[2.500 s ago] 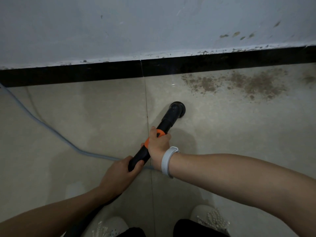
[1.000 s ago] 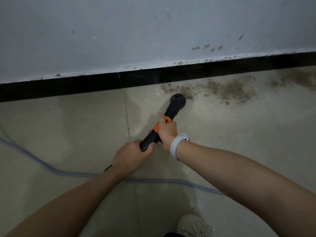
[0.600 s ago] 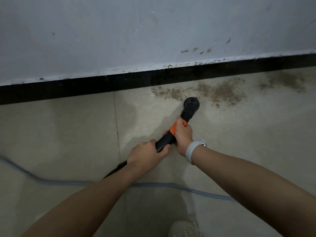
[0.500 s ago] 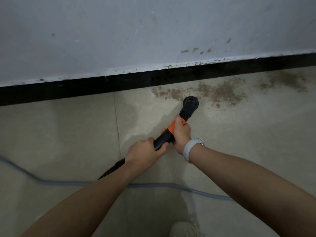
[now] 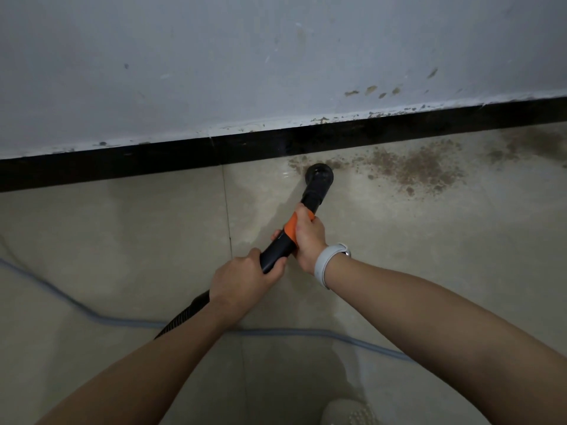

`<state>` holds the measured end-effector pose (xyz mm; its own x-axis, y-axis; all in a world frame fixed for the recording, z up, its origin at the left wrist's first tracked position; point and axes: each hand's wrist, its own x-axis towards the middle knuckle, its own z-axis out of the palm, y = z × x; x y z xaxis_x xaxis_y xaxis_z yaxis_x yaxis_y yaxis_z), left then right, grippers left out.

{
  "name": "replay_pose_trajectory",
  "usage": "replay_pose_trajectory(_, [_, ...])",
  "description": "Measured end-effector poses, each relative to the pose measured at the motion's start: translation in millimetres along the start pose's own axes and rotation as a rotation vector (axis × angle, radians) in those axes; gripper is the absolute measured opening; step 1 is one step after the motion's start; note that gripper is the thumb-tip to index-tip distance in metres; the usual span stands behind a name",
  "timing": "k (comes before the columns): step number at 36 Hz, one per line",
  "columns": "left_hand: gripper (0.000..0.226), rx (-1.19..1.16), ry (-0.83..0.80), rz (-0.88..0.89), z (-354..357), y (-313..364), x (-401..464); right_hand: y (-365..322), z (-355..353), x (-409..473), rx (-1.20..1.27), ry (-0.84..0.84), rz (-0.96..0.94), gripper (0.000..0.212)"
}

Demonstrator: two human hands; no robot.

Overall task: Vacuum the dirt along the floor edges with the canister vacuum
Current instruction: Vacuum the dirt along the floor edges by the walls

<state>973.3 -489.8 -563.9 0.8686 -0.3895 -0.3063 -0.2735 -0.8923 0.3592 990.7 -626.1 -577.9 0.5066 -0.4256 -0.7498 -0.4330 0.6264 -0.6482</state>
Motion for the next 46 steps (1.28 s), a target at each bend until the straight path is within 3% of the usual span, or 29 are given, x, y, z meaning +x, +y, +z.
replay_pose_trajectory(10, [0.044, -0.066, -0.003, -0.101, -10.7, -23.3, 0.0, 17.5, 36.8, 11.2, -0.074, -0.028, -0.014, 0.034])
replay_pose_trajectory(15, [0.044, -0.09, 0.019, -0.123, -11.3, -26.5, 5.5, 12.8, 44.1, 10.3, -0.066, -0.036, -0.015, 0.028])
replay_pose_trajectory(21, [0.044, -0.104, 0.018, -0.129, -11.8, -19.5, 15.8, 6.1, 45.0, 19.4, -0.093, -0.036, -0.04, 0.039])
replay_pose_trajectory(33, [0.046, -0.006, -0.039, 0.001, -17.0, 4.4, 36.3, -19.9, 18.7, 28.1, 0.064, -0.03, -0.01, 0.026])
replay_pose_trajectory(39, [0.05, -0.007, 0.008, -0.029, -21.5, -22.3, 27.8, -5.1, 42.6, 19.9, 0.053, -0.064, 0.006, 0.024])
replay_pose_trajectory(46, [0.045, -0.052, 0.041, -0.191, -27.3, -70.6, 2.8, 30.3, 87.8, 2.5, -0.032, -0.154, 0.045, 0.025])
